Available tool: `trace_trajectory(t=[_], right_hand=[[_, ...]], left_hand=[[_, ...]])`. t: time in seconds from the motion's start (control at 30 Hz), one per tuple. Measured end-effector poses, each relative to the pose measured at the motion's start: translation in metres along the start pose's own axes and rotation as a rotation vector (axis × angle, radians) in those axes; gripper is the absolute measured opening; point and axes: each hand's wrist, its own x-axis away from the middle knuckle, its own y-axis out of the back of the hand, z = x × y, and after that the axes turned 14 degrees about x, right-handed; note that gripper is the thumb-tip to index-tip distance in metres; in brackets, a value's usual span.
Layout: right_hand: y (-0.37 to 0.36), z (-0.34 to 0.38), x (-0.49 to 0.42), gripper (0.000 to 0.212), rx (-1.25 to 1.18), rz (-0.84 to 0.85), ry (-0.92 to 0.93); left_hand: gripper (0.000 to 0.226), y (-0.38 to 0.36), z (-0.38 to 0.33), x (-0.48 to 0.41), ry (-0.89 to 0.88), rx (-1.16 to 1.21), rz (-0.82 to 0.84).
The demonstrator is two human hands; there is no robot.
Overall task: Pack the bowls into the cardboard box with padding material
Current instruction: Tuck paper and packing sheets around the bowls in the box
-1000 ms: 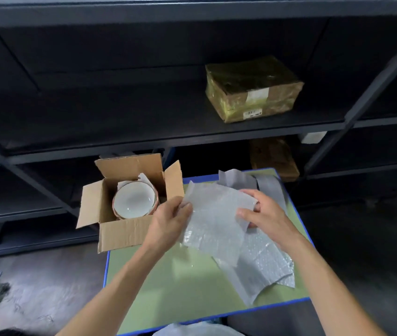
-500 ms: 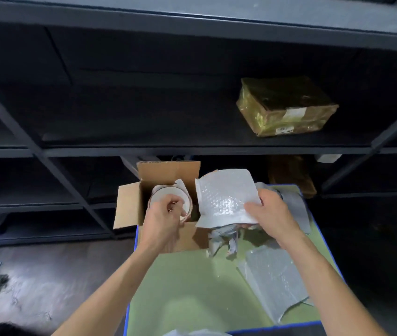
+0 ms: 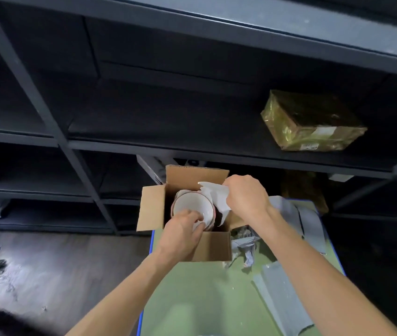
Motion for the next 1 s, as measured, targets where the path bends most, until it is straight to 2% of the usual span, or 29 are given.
trace_trajectory(t=[0.23, 0.37, 0.53, 0.73, 0.83, 1.0], right_hand=[[-0.004, 0.010, -0.010, 0.030, -0.062, 0.138, -0.044], [-0.010, 0.014, -0.014, 0.019, -0.161, 0.266, -0.078], [0.007, 0.007, -0.003, 0.020, -0.226, 0.287, -0.170], [-0.005, 0.021, 0.003, 0.019, -0.308, 0.424, -0.187], [-0.017, 0.027, -0.005, 0.014, -0.299, 0.479, -0.214], [-0.027, 0.029, -0.006, 0.015, -0.252, 0.473, -0.192]], left_hand=[[0.023, -0.002, 0.001, 0.000, -0.032, -0.054, 0.025], [0.022, 0.000, -0.001, 0.001, -0.040, -0.078, 0.034], [0.029, 0.000, 0.002, 0.000, -0.042, -0.086, 0.071], [0.025, -0.002, 0.005, -0.001, -0.060, -0.059, 0.043], [0.028, 0.000, 0.004, 0.000, -0.065, -0.016, 0.040], [0.032, -0.001, 0.002, 0.003, -0.111, -0.020, 0.035]])
